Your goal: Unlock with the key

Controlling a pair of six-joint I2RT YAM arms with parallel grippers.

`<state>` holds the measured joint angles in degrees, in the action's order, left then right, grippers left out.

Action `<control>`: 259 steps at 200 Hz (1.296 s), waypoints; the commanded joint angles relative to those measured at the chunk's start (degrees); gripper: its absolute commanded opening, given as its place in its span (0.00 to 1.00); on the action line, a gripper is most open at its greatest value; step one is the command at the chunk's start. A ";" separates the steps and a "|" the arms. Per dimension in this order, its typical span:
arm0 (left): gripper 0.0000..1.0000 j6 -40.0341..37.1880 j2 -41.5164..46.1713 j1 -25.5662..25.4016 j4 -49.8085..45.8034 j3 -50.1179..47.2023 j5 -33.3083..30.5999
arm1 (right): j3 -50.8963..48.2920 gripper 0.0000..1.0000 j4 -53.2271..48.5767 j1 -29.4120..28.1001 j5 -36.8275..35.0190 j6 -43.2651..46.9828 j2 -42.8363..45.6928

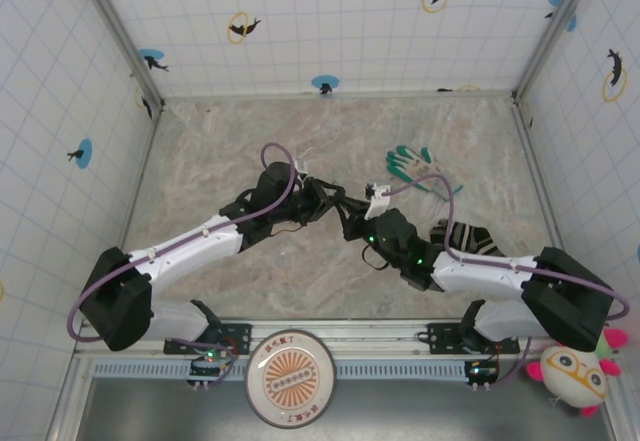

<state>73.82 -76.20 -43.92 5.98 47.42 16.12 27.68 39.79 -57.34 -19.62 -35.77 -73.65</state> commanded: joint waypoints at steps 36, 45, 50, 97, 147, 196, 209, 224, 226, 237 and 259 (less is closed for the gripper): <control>0.66 -4.62 1.65 0.42 2.46 0.67 0.87 | -0.06 0.01 -1.86 2.26 3.58 1.31 5.00; 0.66 -6.06 1.95 0.46 1.40 1.17 0.87 | -0.70 0.00 -2.05 2.59 4.77 1.46 5.78; 0.66 -6.94 2.18 0.50 0.60 1.58 0.68 | -0.87 0.00 -2.44 2.77 5.08 1.64 6.38; 0.65 -9.05 3.91 1.21 -2.44 1.50 -0.38 | -2.85 0.00 -6.28 4.75 6.53 2.45 10.75; 0.64 -10.97 6.68 1.68 -1.10 -0.90 -2.02 | -3.12 0.00 -8.93 7.02 7.65 1.33 15.02; 0.59 -13.64 11.67 2.09 5.55 -7.41 -1.88 | -3.10 0.00 -8.26 10.60 12.13 -2.21 18.52; 0.59 -14.14 13.14 2.09 9.42 -9.99 -1.32 | -2.82 0.00 -8.15 11.10 12.92 -3.24 19.38; 0.60 -13.69 14.69 2.09 14.89 -13.10 -0.25 | -2.54 0.00 -7.56 11.64 13.66 -4.31 20.03; 0.61 -13.59 14.90 2.11 15.41 -13.33 -0.15 | -2.54 0.00 -7.47 11.64 13.69 -4.42 20.08; 0.66 -12.94 15.47 2.16 17.14 -14.32 0.25 | -2.00 0.00 -7.68 11.66 13.52 -4.87 20.37; 0.71 -12.23 14.64 2.09 17.29 -14.11 1.68 | -1.32 0.00 -7.53 11.73 13.72 -5.54 20.17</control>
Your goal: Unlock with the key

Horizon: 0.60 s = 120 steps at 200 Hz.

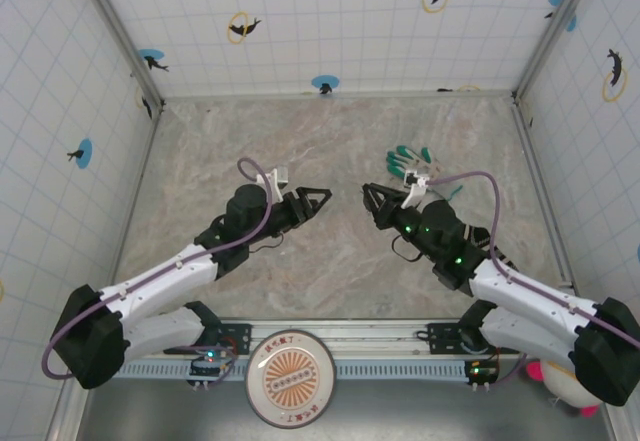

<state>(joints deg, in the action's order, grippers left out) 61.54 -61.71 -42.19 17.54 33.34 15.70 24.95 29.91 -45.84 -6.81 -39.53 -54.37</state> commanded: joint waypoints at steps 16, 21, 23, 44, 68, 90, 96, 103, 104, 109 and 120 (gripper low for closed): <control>0.72 0.54 -0.82 0.37 6.63 0.19 3.19 | 1.33 0.00 4.45 0.23 1.32 -3.15 0.26; 0.72 0.68 -1.15 0.36 6.89 0.17 3.34 | 1.41 0.00 4.77 0.16 1.51 -3.50 -0.02; 0.71 0.80 -1.31 0.36 7.07 0.13 3.52 | 1.48 0.00 4.86 0.21 1.60 -3.59 -0.14; 0.63 1.10 -2.94 0.36 10.85 -1.04 5.29 | 2.04 0.00 5.33 -0.25 1.56 -3.82 -1.38; 0.58 1.83 -3.35 0.36 11.55 -1.46 5.15 | 1.86 0.00 4.42 -0.39 0.41 -3.58 -2.27; 0.54 0.46 -2.16 0.36 7.09 -0.35 3.07 | 0.90 0.00 2.66 -0.39 -1.31 -3.54 -2.06; 0.52 -0.06 -1.68 0.36 5.01 -0.01 2.03 | 0.79 0.00 1.66 -0.39 -1.86 -3.30 -1.97; 0.49 -0.42 -1.23 0.36 2.45 0.40 0.66 | 0.79 0.00 -0.39 -0.40 -2.57 -2.81 -1.97; 0.48 -0.44 -1.18 0.36 2.03 0.49 0.52 | 0.84 0.00 -0.73 -0.39 -2.67 -2.69 -1.97; 0.46 -0.79 -1.05 0.38 0.10 0.82 -0.16 | 1.16 0.00 -2.69 -0.39 -3.11 -2.29 -1.98; 0.44 -1.73 -1.01 0.33 -3.64 1.73 -1.17 | 1.85 0.00 -6.92 -0.42 -4.47 -1.91 -2.53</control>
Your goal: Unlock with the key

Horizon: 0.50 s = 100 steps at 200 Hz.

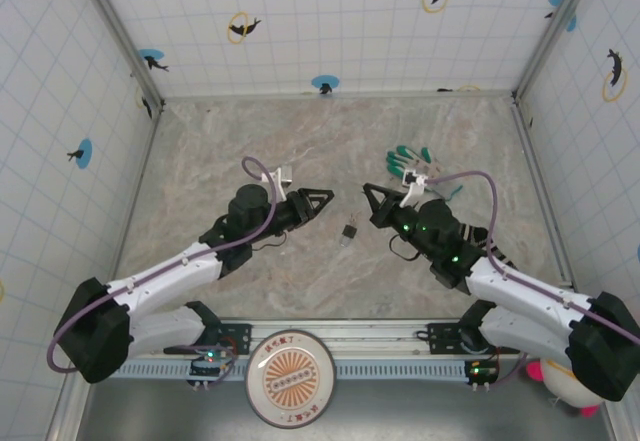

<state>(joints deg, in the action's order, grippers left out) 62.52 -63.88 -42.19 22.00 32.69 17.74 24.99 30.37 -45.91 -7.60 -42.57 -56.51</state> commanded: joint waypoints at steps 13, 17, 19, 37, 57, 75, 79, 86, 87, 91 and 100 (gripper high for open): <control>0.43 -2.96 0.50 0.40 -12.87 3.75 -4.10 | 3.05 0.14 -12.76 -0.07 -5.14 -0.15 -1.88; 0.44 -3.26 0.35 0.41 -13.80 3.94 -4.31 | 3.88 0.20 -14.65 0.22 -5.15 -0.53 -2.55; 0.45 -3.34 0.27 0.37 -14.28 3.98 -4.36 | 4.37 0.22 -15.94 0.28 -5.15 -0.79 -2.93; 0.47 -3.38 0.37 0.36 -17.59 3.98 -5.71 | 8.92 0.39 -24.73 0.80 -3.51 0.20 -6.59; 0.48 -3.12 0.37 0.36 -22.39 4.03 -7.78 | 13.08 0.48 -31.04 1.24 -2.03 -0.60 -10.68; 0.49 -3.20 0.46 0.36 -26.47 4.16 -9.23 | 17.28 0.50 -35.41 2.54 3.19 -1.67 -15.73; 0.49 -3.07 0.64 0.36 -26.76 3.96 -9.31 | 18.19 0.50 -36.57 2.63 3.73 -2.09 -16.79; 0.49 -2.86 0.91 0.36 -27.28 3.57 -9.64 | 19.30 0.51 -37.87 2.69 4.47 -2.85 -18.59; 0.49 -2.85 0.93 0.36 -27.28 3.50 -9.69 | 19.39 0.51 -37.94 2.77 4.54 -2.91 -18.83; 0.49 -2.72 1.02 0.36 -27.62 3.37 -9.79 | 19.75 0.51 -38.04 2.80 5.06 -3.36 -19.79; 0.50 -2.42 1.25 0.36 -28.66 3.32 -10.24 | 20.26 0.52 -37.97 3.02 6.66 -4.50 -21.98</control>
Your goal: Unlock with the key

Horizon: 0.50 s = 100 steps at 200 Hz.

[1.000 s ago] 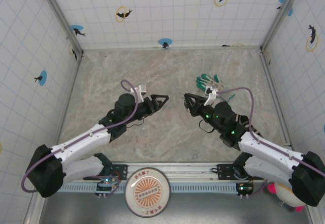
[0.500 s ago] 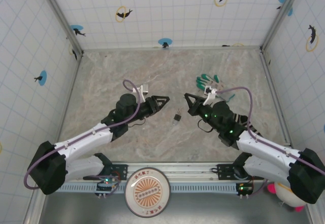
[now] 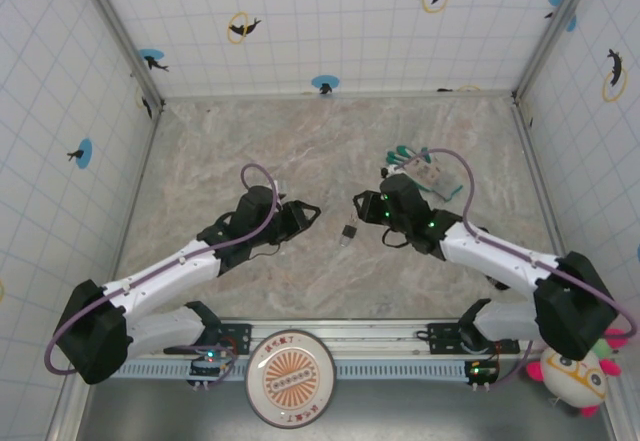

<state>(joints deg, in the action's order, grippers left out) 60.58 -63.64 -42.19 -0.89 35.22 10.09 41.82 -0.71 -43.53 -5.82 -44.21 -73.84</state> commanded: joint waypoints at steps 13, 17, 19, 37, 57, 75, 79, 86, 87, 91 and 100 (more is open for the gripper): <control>0.50 -0.46 1.07 0.36 -7.67 0.76 -3.36 | 5.07 0.53 -8.00 1.07 7.15 -3.92 -8.11; 0.50 -0.46 1.09 0.36 -8.13 0.75 -3.60 | 5.48 0.52 -8.41 1.15 7.39 -4.16 -9.13; 0.50 -0.46 1.11 0.36 -8.33 0.77 -3.63 | 5.71 0.52 -8.49 1.16 7.53 -4.27 -9.59; 0.51 -0.44 1.37 0.36 -9.22 0.12 -4.00 | 8.67 0.52 -11.87 0.44 7.39 -4.57 -13.38; 0.51 -0.11 1.53 0.36 -9.45 -0.32 -4.38 | 12.49 0.52 -16.22 -1.28 4.09 -4.46 -16.92; 0.51 -0.02 1.29 0.36 -9.81 -0.61 -4.49 | 17.60 0.52 -22.81 -1.84 1.15 -5.78 -21.48; 0.51 0.06 1.24 0.36 -9.88 -0.70 -4.51 | 18.68 0.52 -24.34 -1.98 0.94 -5.95 -22.59; 0.51 0.15 1.11 0.36 -9.90 -0.90 -4.49 | 20.16 0.52 -25.77 -2.28 0.81 -6.06 -24.13; 0.51 0.15 1.08 0.36 -9.91 -0.88 -4.52 | 20.24 0.52 -25.89 -2.36 0.86 -6.06 -24.36; 0.51 0.18 1.06 0.36 -9.92 -0.96 -4.47 | 20.58 0.52 -25.96 -2.63 1.10 -6.02 -25.12; 0.51 0.24 1.00 0.36 -9.79 -1.13 -4.46 | 21.24 0.52 -25.44 -3.19 1.60 -6.50 -26.29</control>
<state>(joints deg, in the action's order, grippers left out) 60.60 -63.00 -42.19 -9.08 35.16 6.74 59.37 -19.84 -45.60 -2.79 -49.06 -96.64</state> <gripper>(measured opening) 0.508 0.522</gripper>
